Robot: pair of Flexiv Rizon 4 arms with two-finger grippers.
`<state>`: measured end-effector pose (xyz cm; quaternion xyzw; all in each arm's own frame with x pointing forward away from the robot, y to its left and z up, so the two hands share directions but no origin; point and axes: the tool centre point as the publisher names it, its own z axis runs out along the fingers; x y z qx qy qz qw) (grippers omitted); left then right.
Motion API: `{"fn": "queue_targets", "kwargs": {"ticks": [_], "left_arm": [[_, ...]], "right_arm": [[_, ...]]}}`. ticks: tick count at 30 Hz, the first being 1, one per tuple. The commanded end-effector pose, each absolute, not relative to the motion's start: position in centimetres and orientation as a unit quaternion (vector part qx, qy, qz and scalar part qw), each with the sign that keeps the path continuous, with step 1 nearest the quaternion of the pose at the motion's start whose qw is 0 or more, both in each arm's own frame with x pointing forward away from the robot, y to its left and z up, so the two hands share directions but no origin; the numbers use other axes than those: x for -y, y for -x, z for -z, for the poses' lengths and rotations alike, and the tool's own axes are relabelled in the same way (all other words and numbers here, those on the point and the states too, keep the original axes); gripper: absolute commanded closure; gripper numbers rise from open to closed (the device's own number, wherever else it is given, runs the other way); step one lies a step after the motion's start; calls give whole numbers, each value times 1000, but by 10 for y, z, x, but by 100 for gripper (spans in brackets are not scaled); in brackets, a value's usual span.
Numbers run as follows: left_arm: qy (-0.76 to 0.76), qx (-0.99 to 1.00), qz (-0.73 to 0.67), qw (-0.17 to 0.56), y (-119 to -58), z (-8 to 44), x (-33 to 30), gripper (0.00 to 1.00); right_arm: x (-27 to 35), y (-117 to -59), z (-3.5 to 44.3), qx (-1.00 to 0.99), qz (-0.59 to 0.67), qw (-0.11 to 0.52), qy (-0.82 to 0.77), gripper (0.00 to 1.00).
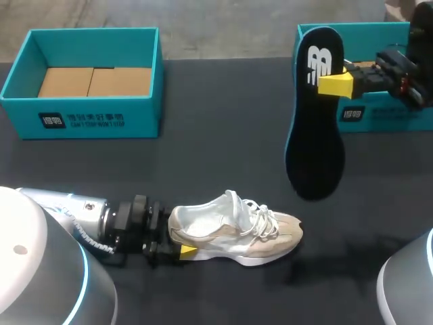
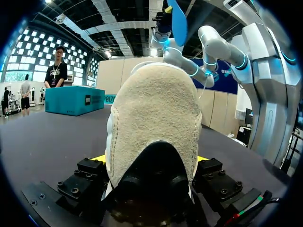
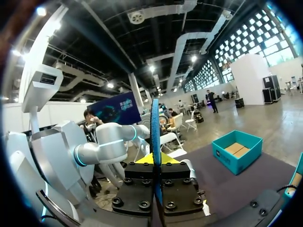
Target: Take the shoe out of the shoebox, open the shoe tongue, remove and reinsert the insole, then place the shoe into the shoebox
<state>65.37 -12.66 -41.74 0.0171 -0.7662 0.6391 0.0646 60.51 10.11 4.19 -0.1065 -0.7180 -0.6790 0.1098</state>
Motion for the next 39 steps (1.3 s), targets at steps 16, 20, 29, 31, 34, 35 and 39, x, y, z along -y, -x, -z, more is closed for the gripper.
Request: {"fn": "queue_targets", "kwargs": {"ticks": [16, 20, 29, 31, 34, 35, 39], "left_arm": [[-17, 766, -639, 65, -654, 420, 126, 100], [-7, 763, -644, 65, -654, 421, 125, 84], [17, 772, -635, 39, -658, 414, 117, 0], [19, 776, -629, 34, -659, 412, 115, 0], [25, 783, -621, 35, -658, 408, 112, 0], [28, 785, -618, 38, -658, 407, 112, 0], [49, 799, -596, 54, -654, 405, 114, 0]], "right_arm": [[-102, -605, -41, 718, 678, 110, 108, 100], [-102, -605, -41, 718, 678, 110, 108, 100], [-102, -605, -41, 718, 678, 110, 108, 100], [-102, -605, -41, 718, 678, 110, 108, 100], [-102, -605, -41, 718, 678, 110, 108, 100], [-102, -605, -41, 718, 678, 110, 108, 100], [-102, -605, -41, 718, 678, 110, 108, 100]]}}
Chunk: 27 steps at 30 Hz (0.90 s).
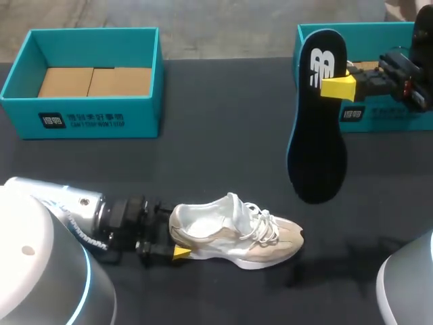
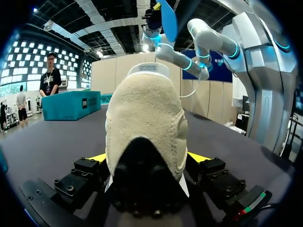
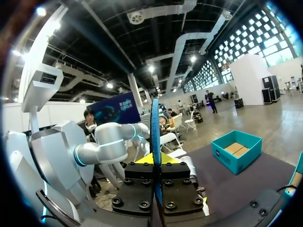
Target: Take the shoe out of the shoebox, open the shoe tongue, remove and reinsert the insole, then place the shoe into the shoebox
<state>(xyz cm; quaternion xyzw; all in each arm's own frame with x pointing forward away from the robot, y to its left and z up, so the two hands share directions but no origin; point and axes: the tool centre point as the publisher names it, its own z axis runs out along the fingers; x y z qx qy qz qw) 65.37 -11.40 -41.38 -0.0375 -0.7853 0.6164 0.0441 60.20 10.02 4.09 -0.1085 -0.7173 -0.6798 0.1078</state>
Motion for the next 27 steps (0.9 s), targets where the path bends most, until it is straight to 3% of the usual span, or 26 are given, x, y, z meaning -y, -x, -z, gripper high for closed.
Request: {"fn": "queue_targets", "kwargs": {"ticks": [1, 27], "left_arm": [[55, 803, -591, 54, -653, 405, 114, 0], [58, 916, -396, 28, -644, 404, 61, 0]], "right_arm": [[-102, -605, -41, 718, 678, 110, 108, 100], [-102, -605, -41, 718, 678, 110, 108, 100]]}}
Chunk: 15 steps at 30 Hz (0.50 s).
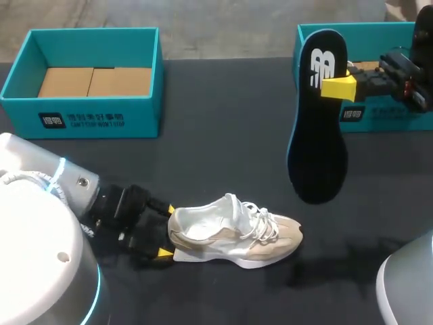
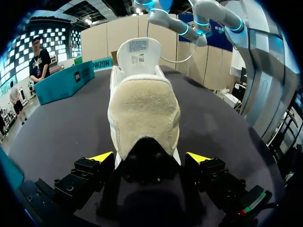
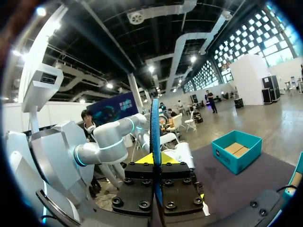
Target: Take the shoe out of the shoebox, open the shoe tongue, remove and reinsert the insole, then place the shoe into the shoebox
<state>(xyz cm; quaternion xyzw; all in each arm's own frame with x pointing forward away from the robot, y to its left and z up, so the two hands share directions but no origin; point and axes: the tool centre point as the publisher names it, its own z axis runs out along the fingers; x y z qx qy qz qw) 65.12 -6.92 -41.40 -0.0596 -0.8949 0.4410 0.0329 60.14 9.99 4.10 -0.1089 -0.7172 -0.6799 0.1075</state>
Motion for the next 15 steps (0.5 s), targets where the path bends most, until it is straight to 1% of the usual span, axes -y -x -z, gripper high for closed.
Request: {"fn": "queue_targets", "kwargs": {"ticks": [1, 3, 4, 15], "left_arm": [[58, 920, -386, 28, -643, 403, 59, 0], [55, 928, -368, 29, -644, 399, 56, 0], [67, 932, -356, 18, -644, 394, 54, 0], [67, 932, -356, 18, -644, 394, 54, 0]], "right_arm": [[-102, -605, -41, 718, 678, 110, 108, 100], [-102, -605, -41, 718, 678, 110, 108, 100], [-102, -605, -41, 718, 678, 110, 108, 100], [-102, -605, -41, 718, 678, 110, 108, 100]]}}
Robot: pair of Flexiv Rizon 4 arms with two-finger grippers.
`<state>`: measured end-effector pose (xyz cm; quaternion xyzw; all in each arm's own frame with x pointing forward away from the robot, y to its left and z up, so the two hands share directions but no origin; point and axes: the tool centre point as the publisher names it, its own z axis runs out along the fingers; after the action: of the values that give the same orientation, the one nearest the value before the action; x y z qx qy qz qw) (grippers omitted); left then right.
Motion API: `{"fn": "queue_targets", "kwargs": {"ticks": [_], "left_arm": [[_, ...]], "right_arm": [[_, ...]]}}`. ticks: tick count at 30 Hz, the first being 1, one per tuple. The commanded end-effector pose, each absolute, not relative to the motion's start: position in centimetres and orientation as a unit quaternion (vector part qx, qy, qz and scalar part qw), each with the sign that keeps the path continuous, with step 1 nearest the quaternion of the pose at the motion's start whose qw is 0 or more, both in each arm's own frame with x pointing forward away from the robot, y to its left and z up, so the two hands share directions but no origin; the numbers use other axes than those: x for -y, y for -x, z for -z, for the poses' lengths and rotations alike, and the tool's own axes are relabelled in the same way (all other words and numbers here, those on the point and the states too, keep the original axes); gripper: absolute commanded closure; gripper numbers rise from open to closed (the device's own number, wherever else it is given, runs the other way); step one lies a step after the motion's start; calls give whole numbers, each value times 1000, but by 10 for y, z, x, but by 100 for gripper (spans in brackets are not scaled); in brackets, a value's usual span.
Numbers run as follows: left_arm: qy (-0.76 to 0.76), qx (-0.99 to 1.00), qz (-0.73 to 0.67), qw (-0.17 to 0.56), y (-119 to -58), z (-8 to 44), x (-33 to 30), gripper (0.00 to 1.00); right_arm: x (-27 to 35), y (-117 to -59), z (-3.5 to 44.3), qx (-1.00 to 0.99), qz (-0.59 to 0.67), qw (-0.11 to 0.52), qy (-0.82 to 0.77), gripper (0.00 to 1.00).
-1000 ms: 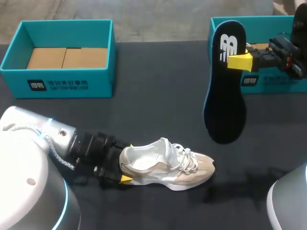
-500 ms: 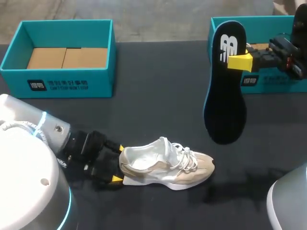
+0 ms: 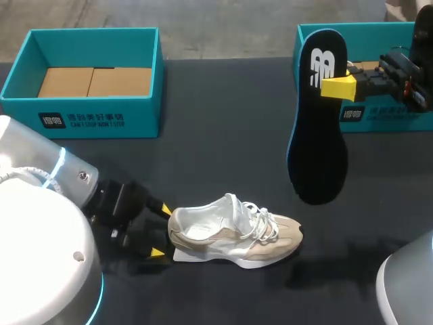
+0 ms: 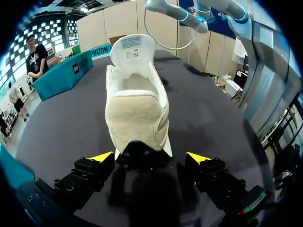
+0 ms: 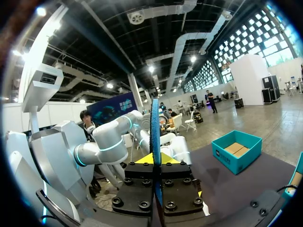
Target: Take the shoe out of the shoebox, open the shoe tongue, remove and reinsert the insole, then place the shoe into the shoebox
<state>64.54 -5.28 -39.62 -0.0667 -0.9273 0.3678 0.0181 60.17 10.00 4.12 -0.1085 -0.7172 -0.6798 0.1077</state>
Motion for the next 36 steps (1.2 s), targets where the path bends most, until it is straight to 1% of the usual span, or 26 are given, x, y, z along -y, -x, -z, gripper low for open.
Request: {"fn": "queue_targets", "kwargs": {"ticks": [1, 4, 13, 19, 23, 33, 36], "left_arm": [[67, 932, -356, 18, -644, 394, 54, 0], [26, 943, -332, 8, -646, 389, 61, 0], [39, 979, -194, -38, -645, 373, 66, 0], [41, 989, -136, -30, -641, 372, 70, 0], [47, 991, -123, -18, -637, 370, 74, 0], [37, 997, -50, -49, -632, 365, 79, 0], [22, 999, -26, -38, -637, 369, 80, 0]], "right_arm": [[-102, -605, -41, 718, 678, 110, 108, 100], [-102, -605, -41, 718, 678, 110, 108, 100], [-102, -605, -41, 718, 678, 110, 108, 100], [-102, -605, -41, 718, 678, 110, 108, 100], [-102, -605, -41, 718, 678, 110, 108, 100], [-102, -605, -41, 718, 678, 110, 108, 100], [-102, -605, -41, 718, 678, 110, 108, 100]]}}
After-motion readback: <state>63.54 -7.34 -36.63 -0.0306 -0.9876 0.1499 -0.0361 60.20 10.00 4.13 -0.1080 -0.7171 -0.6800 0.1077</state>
